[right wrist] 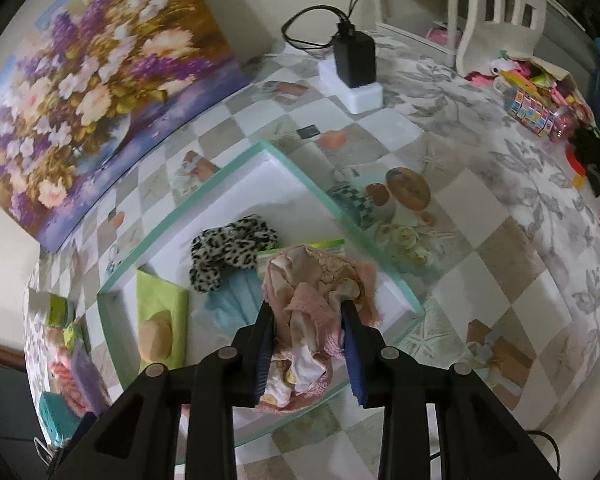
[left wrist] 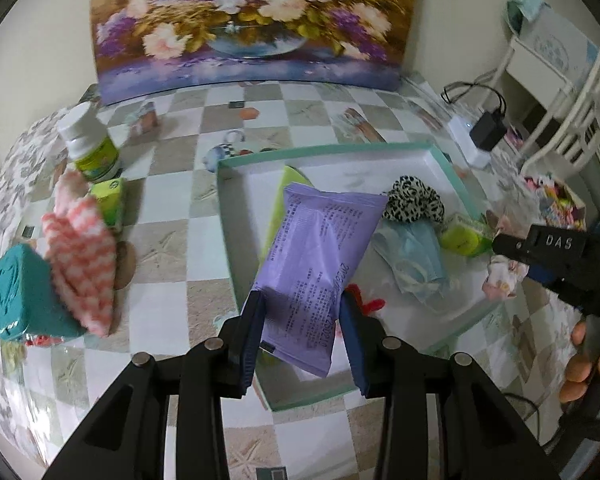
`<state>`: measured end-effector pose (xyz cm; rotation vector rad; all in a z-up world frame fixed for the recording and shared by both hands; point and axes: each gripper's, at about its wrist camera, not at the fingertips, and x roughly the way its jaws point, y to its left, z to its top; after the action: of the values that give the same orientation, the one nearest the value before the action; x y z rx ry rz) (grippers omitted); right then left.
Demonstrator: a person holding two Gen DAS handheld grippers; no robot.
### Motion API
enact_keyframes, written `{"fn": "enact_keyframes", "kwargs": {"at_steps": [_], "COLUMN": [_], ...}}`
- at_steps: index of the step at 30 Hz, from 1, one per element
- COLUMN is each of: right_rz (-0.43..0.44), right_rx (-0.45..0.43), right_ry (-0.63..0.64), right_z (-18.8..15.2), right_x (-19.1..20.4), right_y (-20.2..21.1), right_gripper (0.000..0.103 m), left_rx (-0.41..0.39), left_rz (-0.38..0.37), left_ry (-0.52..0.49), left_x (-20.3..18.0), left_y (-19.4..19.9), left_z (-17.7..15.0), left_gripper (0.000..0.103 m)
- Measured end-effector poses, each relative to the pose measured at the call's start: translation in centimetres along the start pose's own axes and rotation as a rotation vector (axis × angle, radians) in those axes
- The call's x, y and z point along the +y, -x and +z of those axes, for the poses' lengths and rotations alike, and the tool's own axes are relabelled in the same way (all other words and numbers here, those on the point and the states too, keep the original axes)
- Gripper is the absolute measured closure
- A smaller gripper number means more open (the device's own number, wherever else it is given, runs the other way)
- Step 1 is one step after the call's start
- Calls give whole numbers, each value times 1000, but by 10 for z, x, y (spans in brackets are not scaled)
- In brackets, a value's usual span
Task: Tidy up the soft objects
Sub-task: 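Carry the purple packet into the tray with the left gripper while the right carries the pink cloth there, then open both grippers and lift them away from the tray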
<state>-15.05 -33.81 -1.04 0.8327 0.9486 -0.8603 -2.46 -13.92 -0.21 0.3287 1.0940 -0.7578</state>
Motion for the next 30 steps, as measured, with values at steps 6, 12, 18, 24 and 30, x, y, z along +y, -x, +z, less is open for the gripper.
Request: {"fn": "enact_keyframes", "kwargs": {"at_steps": [6, 12, 18, 24, 30], "right_rz": [-12, -37, -51, -88, -121], "right_rx": [55, 156, 160, 152, 145], "right_ry": [25, 43, 65, 103, 159], "right_z": [-2, -11, -15, -14, -17], "right_x": [7, 11, 16, 26, 37], "right_y": [-22, -49, -50, -47, -45], "right_gripper": [69, 52, 40, 21, 3], "left_rx": [30, 109, 96, 101, 105], "left_rz": [17, 32, 35, 43, 85], "left_ry": [-52, -59, -28, 57, 164], "left_x": [-11, -14, -10, 5, 29], "left_y": [-20, -37, -32, -29, -31], "left_z": [-4, -11, -8, -2, -3], "left_gripper": [63, 51, 41, 25, 14]}}
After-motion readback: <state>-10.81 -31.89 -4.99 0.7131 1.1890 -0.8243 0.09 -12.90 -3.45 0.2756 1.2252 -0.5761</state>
